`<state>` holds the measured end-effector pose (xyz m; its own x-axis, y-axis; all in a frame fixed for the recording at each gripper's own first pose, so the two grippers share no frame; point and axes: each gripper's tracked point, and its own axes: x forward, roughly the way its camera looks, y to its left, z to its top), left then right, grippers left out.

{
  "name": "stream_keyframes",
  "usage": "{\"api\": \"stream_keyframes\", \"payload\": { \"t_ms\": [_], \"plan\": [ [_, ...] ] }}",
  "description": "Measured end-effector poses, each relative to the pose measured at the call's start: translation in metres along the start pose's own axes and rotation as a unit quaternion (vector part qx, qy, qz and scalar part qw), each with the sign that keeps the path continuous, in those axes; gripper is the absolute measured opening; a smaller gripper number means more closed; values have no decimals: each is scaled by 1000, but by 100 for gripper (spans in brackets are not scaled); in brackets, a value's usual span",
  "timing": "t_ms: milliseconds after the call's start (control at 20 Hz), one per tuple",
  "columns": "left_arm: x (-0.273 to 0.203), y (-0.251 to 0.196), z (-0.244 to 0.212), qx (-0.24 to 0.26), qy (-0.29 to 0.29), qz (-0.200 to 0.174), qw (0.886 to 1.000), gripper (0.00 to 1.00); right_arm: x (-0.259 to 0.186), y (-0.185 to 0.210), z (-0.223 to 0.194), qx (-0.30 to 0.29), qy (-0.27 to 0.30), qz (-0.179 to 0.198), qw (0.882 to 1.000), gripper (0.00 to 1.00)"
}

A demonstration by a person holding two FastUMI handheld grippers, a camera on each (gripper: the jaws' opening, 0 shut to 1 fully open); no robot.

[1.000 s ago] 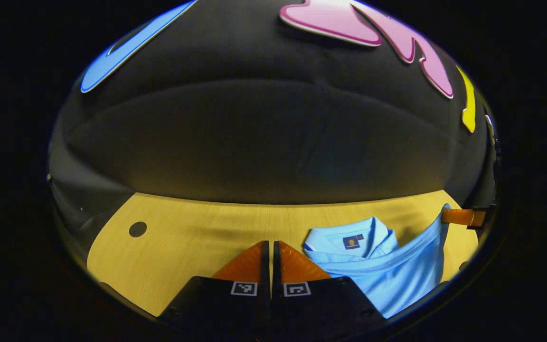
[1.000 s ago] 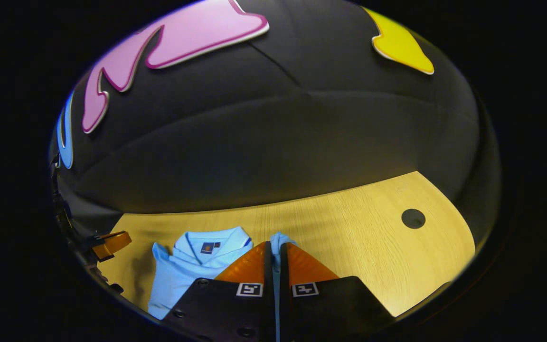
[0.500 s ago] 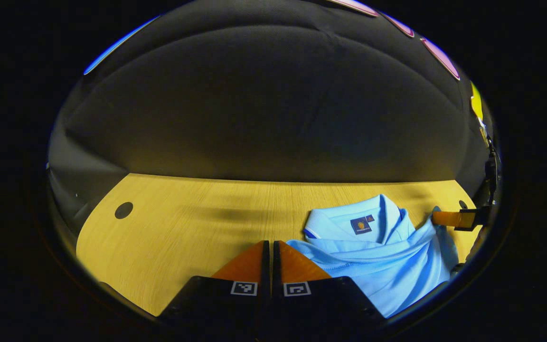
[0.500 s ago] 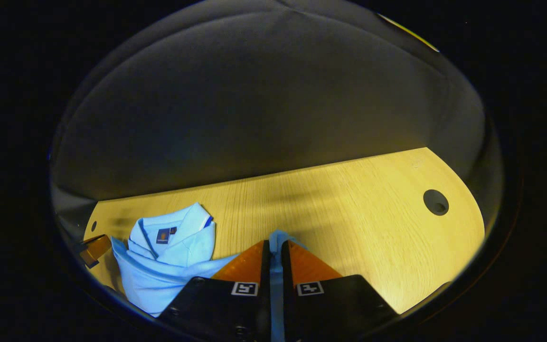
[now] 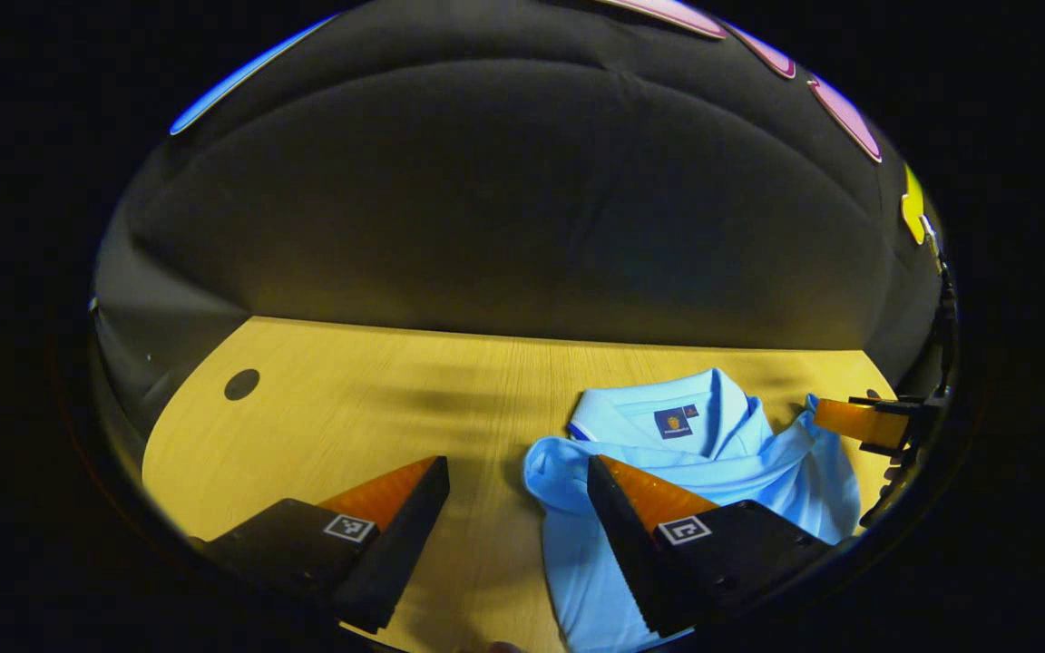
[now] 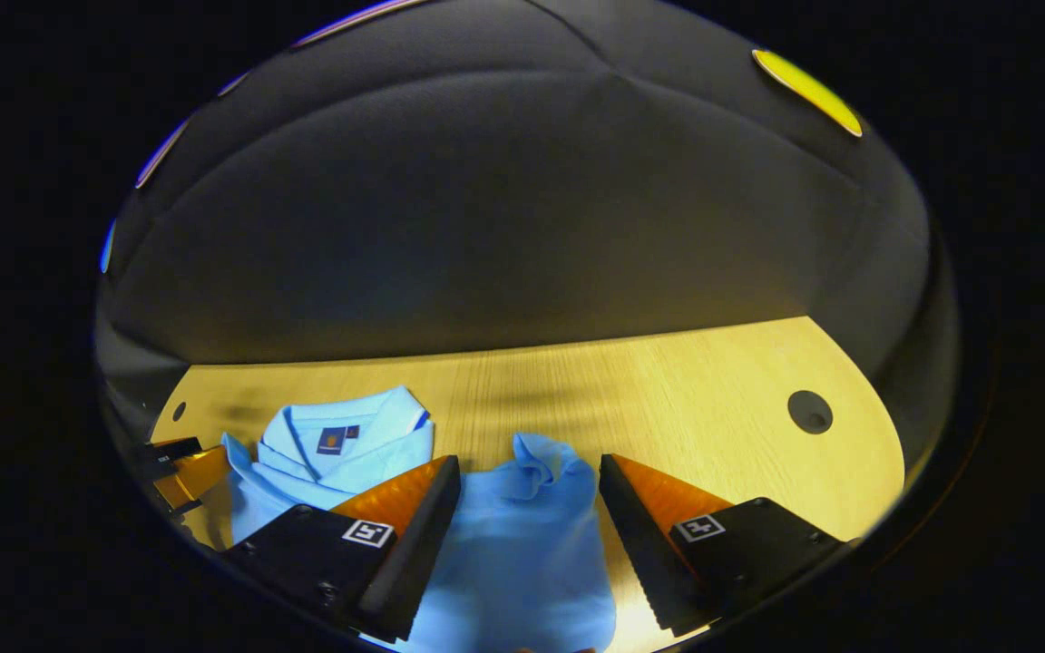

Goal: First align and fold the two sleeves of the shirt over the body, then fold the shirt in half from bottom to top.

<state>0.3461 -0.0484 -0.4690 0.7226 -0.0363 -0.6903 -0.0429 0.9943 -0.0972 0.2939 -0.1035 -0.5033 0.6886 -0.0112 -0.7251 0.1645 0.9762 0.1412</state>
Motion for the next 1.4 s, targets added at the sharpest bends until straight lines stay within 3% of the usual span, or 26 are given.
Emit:
{"api": "stream_keyframes", "payload": {
  "t_ms": [50,350,750,950,1400],
  "plan": [
    [-10,2,8,6,-12,1,1000,98,-9,1,6,4,-11,1,1000,96],
    [-100,-9,44,35,-86,-24,995,97,-103,0,37,1,-70,18,997,95],
    [-275,-40,65,39,-172,-72,982,97,-281,11,62,11,-155,57,986,95],
    [-363,-40,66,39,-210,-75,974,97,-364,20,64,15,-188,77,979,95],
    [-479,-27,60,69,-259,-84,960,95,-509,33,66,-6,-251,107,962,95]
  ]
}}
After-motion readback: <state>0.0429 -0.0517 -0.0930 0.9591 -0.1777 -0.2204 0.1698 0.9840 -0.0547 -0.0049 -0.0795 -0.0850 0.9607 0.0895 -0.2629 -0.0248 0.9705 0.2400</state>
